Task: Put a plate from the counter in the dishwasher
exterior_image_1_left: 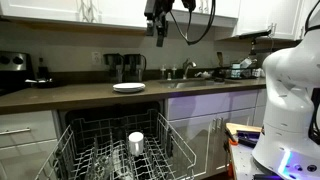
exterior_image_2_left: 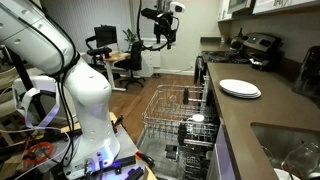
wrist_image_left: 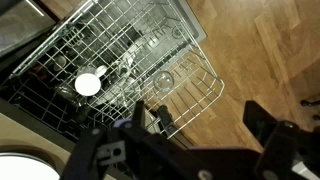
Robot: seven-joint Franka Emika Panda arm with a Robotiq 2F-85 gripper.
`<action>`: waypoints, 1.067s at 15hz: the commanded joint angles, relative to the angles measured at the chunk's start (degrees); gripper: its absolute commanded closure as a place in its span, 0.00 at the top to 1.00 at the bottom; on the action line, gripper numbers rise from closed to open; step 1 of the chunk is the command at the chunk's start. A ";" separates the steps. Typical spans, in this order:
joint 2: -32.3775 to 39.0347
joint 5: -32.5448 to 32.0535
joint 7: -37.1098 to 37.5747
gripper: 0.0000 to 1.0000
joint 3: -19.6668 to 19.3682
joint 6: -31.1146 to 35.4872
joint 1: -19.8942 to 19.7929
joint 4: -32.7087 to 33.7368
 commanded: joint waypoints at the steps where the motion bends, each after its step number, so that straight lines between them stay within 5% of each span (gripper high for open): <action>1: 0.03 0.44 -0.40 1.00 0.81 -0.22 -1.05 0.13; 10: 0.03 0.44 -0.39 1.00 0.81 -0.22 -1.05 0.13; 16: 7.71 -4.74 -4.26 1.00 -0.43 1.06 -3.04 2.81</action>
